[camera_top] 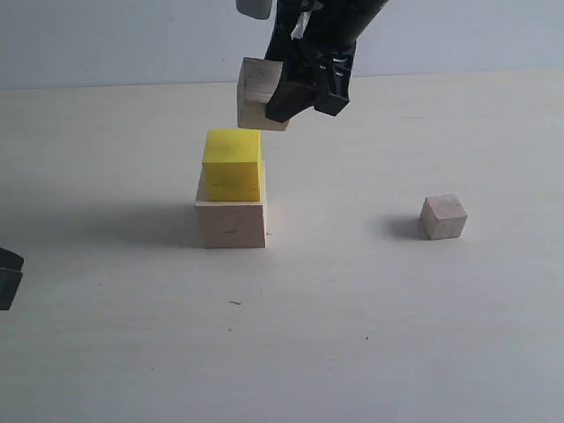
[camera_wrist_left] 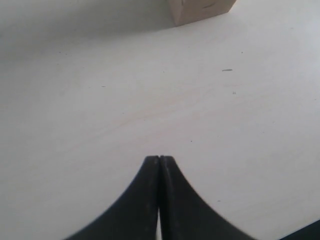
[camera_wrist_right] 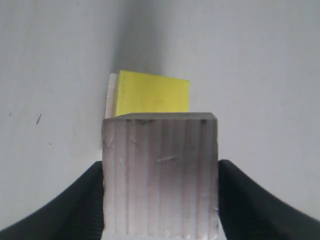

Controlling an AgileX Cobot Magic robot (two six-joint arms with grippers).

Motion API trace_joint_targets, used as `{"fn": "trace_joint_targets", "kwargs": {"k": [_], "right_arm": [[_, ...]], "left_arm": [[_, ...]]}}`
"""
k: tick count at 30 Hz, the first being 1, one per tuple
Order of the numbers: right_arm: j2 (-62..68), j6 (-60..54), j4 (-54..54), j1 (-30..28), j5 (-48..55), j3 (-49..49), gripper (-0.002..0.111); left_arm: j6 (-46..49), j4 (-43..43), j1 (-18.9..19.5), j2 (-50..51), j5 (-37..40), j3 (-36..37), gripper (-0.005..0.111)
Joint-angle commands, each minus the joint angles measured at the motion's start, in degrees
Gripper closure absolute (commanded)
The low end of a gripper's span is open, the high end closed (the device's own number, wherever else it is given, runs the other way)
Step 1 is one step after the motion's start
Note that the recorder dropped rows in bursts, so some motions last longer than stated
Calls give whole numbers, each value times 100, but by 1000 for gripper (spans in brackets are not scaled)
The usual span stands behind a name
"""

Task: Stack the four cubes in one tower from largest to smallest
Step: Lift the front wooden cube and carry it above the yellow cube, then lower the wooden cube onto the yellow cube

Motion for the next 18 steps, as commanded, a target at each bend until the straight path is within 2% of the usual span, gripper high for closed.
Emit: {"fn": "trace_joint_targets", "kwargs": {"k": [1,6,11,18], "right_arm": [[-4,289,181,19,-263,-54,108],[109,915,-5,19,-276,-327,108],[124,1485,-233,19,218,-975,108],[130,1530,-181,19,721,-1424,108]], "left_arm": [[27,-35,16,-33,-3,30,106],[46,-146,16,-33,-3,30,106],[60,-270,16,-33,36,30,106],[88,-450,16,-33,36,30,106]]}}
